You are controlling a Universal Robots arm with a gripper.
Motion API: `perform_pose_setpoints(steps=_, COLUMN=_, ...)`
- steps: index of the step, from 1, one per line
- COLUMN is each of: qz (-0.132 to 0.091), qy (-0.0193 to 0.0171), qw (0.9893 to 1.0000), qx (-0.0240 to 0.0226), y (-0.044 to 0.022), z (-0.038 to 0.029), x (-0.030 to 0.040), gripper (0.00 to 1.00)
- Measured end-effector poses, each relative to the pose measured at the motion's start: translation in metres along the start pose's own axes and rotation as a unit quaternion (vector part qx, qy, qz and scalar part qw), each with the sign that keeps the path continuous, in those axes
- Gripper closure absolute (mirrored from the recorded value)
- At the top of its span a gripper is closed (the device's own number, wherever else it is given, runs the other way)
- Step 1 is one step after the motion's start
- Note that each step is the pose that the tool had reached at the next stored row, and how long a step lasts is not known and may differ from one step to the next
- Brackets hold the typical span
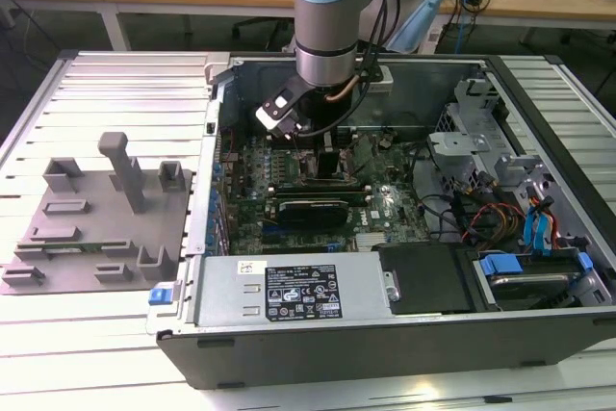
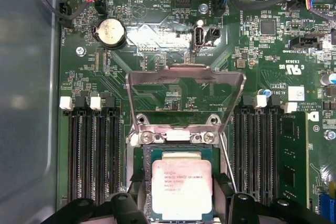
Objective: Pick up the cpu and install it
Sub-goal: 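Place the cpu into insertion slot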
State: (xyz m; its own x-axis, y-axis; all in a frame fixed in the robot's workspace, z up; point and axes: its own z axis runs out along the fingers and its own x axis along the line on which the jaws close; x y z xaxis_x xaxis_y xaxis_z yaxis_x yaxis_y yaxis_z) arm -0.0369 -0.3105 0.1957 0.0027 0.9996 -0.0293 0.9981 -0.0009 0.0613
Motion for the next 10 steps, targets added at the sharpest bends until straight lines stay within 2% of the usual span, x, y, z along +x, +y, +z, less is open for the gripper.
perform_pose_setpoints(steps=10, qz=0.0, qy=0.0002, qw=1.0, qx=0.0001, y=0.0019, z=-0.0003, x=0.0, gripper=0.39)
